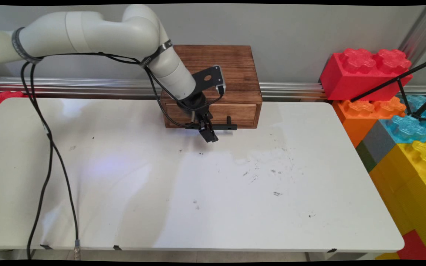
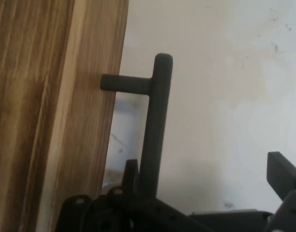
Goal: Open the drawer
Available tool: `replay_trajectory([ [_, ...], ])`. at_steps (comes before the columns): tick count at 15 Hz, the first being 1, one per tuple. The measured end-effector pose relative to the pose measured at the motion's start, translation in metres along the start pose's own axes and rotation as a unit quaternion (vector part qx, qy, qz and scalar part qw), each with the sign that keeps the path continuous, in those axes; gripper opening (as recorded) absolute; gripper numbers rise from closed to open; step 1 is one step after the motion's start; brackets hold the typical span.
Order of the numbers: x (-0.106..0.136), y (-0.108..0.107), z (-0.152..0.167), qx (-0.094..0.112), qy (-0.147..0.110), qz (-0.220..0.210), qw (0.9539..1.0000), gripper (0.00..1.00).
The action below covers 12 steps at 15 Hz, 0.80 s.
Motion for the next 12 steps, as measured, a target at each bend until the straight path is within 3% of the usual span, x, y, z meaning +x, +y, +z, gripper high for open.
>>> replay_trajectory([
  [12, 0.0, -0.009, 0.029, -0.016, -0.023, 0.035, 0.999, 1.0],
])
